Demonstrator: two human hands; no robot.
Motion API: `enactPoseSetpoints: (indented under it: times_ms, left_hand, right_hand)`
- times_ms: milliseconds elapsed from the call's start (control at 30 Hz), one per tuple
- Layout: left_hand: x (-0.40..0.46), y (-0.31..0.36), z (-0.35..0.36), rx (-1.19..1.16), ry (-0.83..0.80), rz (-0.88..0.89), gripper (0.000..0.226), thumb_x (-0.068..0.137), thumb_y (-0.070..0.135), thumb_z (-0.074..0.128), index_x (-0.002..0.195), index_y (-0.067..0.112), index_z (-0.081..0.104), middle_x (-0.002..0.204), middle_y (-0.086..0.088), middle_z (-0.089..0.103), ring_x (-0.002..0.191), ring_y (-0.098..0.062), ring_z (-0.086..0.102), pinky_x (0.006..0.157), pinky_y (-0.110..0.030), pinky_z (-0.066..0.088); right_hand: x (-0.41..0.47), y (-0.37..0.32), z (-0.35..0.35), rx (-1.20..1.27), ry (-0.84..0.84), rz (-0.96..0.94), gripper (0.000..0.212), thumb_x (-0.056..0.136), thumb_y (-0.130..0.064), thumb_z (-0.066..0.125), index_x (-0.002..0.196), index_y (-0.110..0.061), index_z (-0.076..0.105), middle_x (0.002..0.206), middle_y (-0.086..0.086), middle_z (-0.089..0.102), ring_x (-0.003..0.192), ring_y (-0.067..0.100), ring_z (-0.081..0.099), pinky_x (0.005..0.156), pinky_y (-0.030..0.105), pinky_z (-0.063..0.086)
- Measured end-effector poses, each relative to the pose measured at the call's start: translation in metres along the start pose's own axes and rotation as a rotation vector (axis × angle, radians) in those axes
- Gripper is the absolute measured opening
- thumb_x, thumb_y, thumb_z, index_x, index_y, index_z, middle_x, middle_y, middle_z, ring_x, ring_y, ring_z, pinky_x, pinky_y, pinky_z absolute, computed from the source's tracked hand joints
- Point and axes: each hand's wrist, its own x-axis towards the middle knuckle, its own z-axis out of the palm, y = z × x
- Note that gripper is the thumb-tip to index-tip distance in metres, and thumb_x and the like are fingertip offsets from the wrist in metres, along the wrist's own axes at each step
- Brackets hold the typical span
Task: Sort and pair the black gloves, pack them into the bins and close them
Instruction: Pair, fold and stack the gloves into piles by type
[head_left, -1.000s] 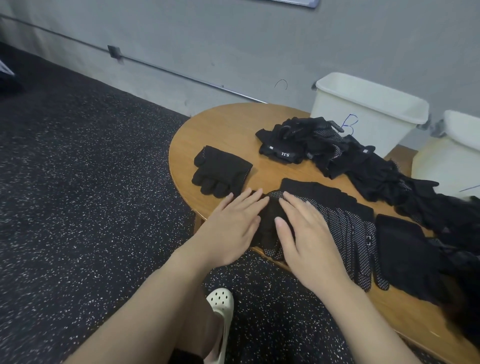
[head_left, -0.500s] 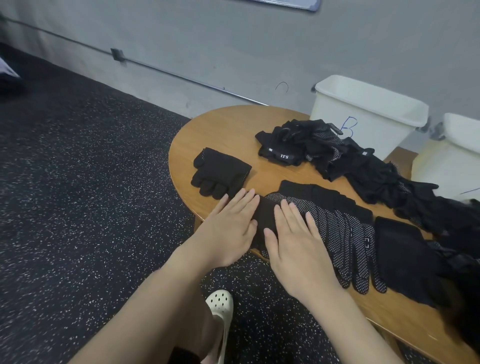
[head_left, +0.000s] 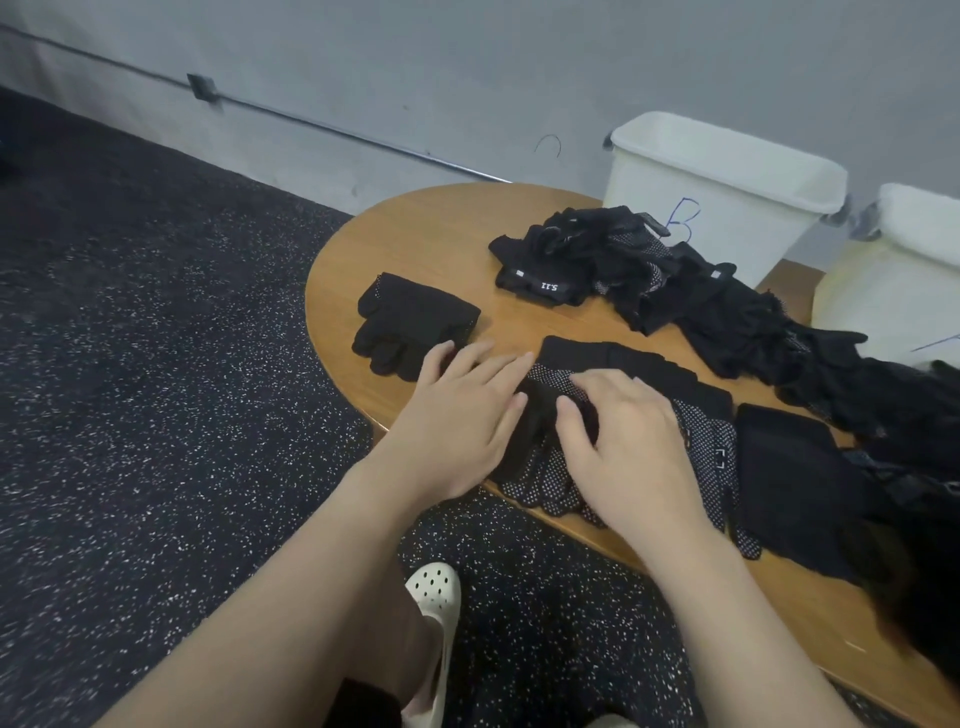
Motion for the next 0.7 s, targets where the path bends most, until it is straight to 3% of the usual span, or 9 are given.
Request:
enactPoseSetpoints:
  times_ms: [300,467,533,600,700]
  left_hand:
    - [-0.003,-0.002,0.005,-0.042,-0.063,-0.025,0.052,0.112,0.039,0.020,0.161,0.025,0.030,0.167,0.010,0.030,0.158,-0.010,0.011,0.128,-0.044,0.001]
    - [-0.003,-0.003,0.004,-0.040,-0.068,-0.017,0.055,0.110,0.040,0.016,0.162,0.024,0.028,0.169,0.009,0.026,0.159,-0.009,0.008,0.128,-0.042,-0.001]
    - [-0.002,-0.003,0.004,-0.035,-0.078,-0.016,0.058,0.109,0.041,0.014,0.163,0.024,0.026,0.170,0.009,0.023,0.159,-0.008,0.005,0.128,-0.042,-0.002]
    - [-0.002,-0.003,0.006,-0.038,-0.083,-0.017,0.059,0.109,0.041,0.013,0.164,0.023,0.023,0.171,0.009,0.019,0.159,-0.007,0.002,0.128,-0.041,-0.004]
    - [-0.002,-0.003,0.007,-0.041,-0.080,-0.013,0.058,0.109,0.041,0.014,0.164,0.024,0.021,0.172,0.010,0.017,0.159,-0.006,0.000,0.128,-0.041,-0.006]
  right_hand:
    - [0.034,-0.005,0.003,-0.064,-0.285,0.134,0.052,0.087,-0.063,0.060,0.122,-0.024,0.066,0.116,-0.005,0.058,0.118,0.020,0.053,0.104,0.044,0.037]
    - [0.048,-0.008,0.002,0.012,-0.281,0.145,0.018,0.091,-0.043,0.065,0.095,-0.026,0.060,0.095,-0.012,0.049,0.108,0.021,0.055,0.100,0.042,0.035]
    - [0.050,-0.010,0.002,0.059,-0.306,0.146,0.017,0.091,-0.041,0.065,0.089,-0.028,0.054,0.086,-0.016,0.051,0.098,0.019,0.058,0.094,0.040,0.038]
    - [0.051,-0.009,0.002,0.129,-0.367,0.192,0.021,0.091,-0.046,0.066,0.093,-0.027,0.057,0.088,-0.012,0.058,0.098,0.020,0.061,0.093,0.039,0.045]
    - [0.050,-0.007,0.003,0.114,-0.418,0.212,0.032,0.093,-0.048,0.065,0.113,-0.024,0.065,0.108,-0.002,0.070,0.109,0.025,0.064,0.099,0.042,0.049]
